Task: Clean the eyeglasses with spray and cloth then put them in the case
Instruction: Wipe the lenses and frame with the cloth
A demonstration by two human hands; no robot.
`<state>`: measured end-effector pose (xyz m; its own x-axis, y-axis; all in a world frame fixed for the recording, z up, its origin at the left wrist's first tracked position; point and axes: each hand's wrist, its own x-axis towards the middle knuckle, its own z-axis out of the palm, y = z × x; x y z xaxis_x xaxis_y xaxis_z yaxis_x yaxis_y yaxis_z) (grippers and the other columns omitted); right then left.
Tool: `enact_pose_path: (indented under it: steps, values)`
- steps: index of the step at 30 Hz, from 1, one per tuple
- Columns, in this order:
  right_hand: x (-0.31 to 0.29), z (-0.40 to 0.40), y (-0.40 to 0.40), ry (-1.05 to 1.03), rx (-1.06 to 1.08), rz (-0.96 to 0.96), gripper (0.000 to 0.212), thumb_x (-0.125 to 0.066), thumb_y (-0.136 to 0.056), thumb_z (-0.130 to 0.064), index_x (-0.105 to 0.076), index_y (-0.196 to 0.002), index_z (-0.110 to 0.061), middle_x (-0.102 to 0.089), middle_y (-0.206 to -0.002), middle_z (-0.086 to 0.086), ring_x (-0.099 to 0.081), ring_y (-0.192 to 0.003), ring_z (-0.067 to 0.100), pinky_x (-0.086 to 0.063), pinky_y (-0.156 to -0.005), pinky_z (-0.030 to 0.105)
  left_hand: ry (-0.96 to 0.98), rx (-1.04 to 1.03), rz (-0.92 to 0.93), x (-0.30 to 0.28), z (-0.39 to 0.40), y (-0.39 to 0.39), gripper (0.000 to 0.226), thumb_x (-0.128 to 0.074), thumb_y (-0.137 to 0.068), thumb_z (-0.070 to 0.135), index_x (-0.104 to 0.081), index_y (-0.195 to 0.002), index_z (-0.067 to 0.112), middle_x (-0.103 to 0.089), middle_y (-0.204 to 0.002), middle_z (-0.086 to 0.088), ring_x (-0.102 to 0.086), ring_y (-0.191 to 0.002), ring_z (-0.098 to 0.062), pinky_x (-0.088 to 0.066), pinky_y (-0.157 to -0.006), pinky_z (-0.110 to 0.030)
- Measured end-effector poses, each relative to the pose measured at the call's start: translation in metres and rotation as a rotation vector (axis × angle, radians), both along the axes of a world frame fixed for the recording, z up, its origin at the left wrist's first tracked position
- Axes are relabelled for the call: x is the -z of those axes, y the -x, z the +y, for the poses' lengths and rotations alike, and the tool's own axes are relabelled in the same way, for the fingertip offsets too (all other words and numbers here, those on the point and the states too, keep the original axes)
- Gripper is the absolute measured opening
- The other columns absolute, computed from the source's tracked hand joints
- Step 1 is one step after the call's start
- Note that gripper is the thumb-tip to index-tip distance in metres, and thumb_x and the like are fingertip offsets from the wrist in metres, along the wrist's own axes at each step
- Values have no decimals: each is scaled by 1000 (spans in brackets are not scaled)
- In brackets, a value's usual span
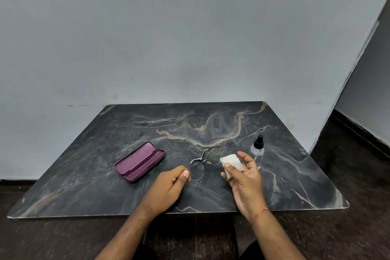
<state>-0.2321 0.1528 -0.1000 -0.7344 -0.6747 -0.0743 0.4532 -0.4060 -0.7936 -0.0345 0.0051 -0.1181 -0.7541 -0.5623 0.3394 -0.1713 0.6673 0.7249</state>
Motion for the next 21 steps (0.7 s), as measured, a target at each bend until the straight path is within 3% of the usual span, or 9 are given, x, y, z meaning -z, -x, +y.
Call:
enact_pose_path:
  steps: [8,21]
  values:
    - [0,32,10,-42,21,119,51,-72,-89,15,-62,-128,-17,-67,-129,16,-71,-100,24,-60,-77,34,341,-15,-183,3,8,1,24,-34,-112,54,-43,-91,45,-57,-75,22,-57,-72,-1,-51,-69,-34]
    - [2,38,11,-51,-47,139,48,-74,-88,16,-65,-123,-16,-67,-130,13,-69,-104,26,-62,-73,27,288,-22,-191,-1,11,2,21,-43,-108,54,-58,-108,40,-68,-79,16,-64,-73,-4,-53,-69,-35]
